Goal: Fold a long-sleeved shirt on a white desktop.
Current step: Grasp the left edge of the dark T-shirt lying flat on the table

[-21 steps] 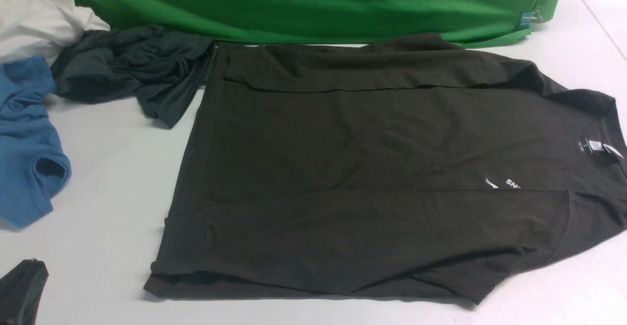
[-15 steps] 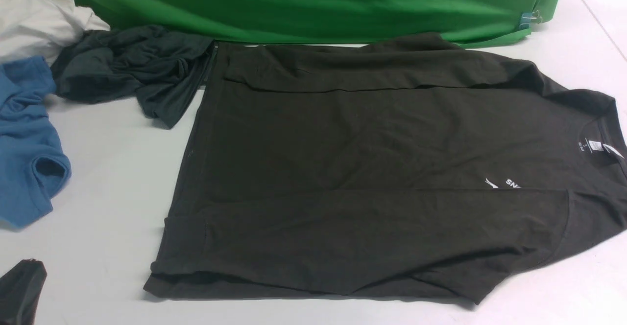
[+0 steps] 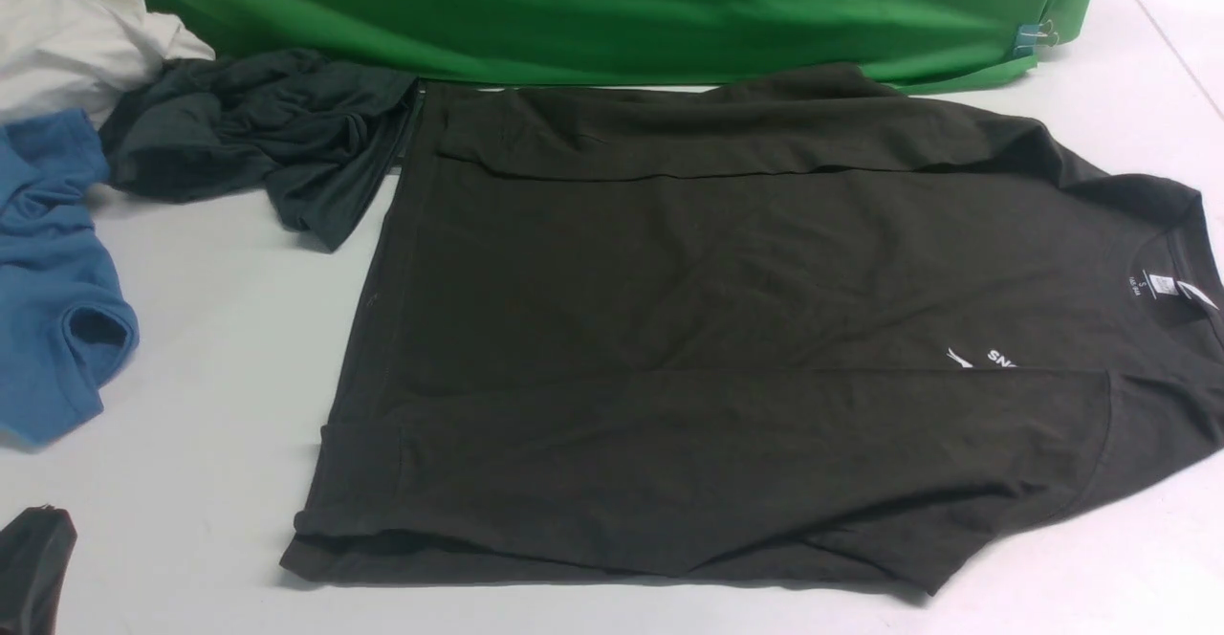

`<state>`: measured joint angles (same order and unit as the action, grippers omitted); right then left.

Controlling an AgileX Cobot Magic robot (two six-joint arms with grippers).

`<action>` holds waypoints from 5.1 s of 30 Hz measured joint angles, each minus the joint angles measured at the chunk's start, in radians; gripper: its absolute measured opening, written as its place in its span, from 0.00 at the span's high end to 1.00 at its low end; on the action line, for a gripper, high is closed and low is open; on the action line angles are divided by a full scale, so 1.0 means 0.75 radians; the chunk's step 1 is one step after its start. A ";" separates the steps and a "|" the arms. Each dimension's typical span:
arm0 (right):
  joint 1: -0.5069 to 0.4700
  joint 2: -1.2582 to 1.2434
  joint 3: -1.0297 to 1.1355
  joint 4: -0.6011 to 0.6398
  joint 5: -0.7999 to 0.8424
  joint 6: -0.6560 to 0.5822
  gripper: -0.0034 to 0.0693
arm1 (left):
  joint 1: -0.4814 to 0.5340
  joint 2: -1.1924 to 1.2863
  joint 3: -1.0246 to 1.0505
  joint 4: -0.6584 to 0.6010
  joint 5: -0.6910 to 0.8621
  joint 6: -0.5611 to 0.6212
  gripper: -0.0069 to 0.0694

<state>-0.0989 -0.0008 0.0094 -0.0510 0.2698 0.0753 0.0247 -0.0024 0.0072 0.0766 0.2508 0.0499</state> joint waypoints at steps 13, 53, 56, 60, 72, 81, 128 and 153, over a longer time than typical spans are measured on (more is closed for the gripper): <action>0.000 -0.001 0.000 0.000 0.000 0.000 0.62 | 0.000 0.000 0.000 0.000 0.000 0.000 0.88; 0.000 -0.001 0.000 0.000 -0.589 0.415 0.62 | 0.000 0.000 0.000 0.044 -0.589 0.000 0.88; 0.000 -0.001 0.000 0.000 -0.659 0.466 0.62 | 0.000 0.000 0.000 0.046 -0.600 0.000 0.88; 0.000 -0.001 0.000 0.000 -0.829 0.519 0.62 | 0.000 0.000 0.000 0.035 -0.750 -0.105 0.88; 0.000 0.147 -0.301 0.000 -1.009 0.530 0.62 | 0.000 0.200 -0.356 -0.102 -0.944 -0.396 0.88; 0.000 0.647 -0.973 -0.009 -0.706 0.410 0.62 | 0.000 0.745 -1.158 -0.110 -0.142 -0.428 0.88; 0.735 1.523 -1.264 -0.001 0.634 0.094 0.62 | 0.000 2.065 -1.461 -0.563 1.069 0.492 0.32; 0.785 1.523 -1.264 -0.003 0.602 0.098 0.62 | 0.000 2.448 -1.460 -0.660 0.896 0.579 0.34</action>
<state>0.4898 1.1413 -0.9387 -0.0535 0.7215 0.1487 0.0247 1.8333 -1.0876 -0.4181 0.9230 0.4843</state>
